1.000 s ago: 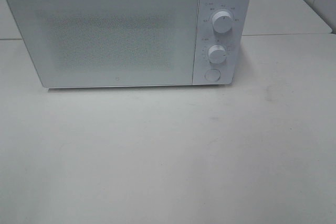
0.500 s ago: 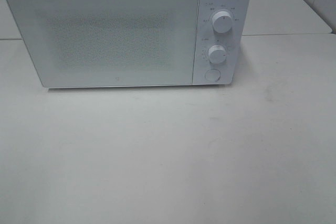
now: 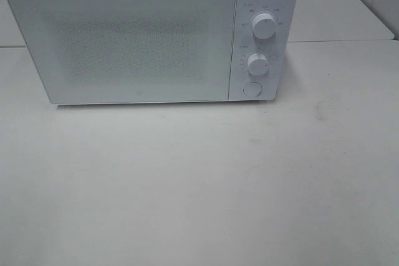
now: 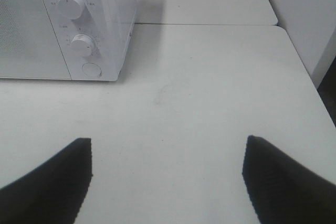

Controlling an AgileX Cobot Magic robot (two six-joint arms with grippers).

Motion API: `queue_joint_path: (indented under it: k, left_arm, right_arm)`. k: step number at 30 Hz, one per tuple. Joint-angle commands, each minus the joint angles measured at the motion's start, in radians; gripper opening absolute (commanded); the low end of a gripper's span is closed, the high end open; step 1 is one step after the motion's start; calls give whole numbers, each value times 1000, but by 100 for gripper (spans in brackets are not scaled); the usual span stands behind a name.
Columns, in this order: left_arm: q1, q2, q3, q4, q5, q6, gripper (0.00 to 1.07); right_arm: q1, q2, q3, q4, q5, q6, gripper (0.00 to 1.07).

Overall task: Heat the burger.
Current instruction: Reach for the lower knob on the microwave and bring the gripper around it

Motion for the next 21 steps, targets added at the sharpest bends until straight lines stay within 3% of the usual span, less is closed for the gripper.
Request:
queue_joint_path:
  k: [1, 21]
  left_arm:
    - [3, -24, 1, 1, -11, -7, 99]
    - [3, -24, 1, 2, -11, -7, 99]
  right_arm:
    - [-8, 78, -5, 3, -89, 9, 76]
    - [-8, 354, 22, 2, -378, 9, 76]
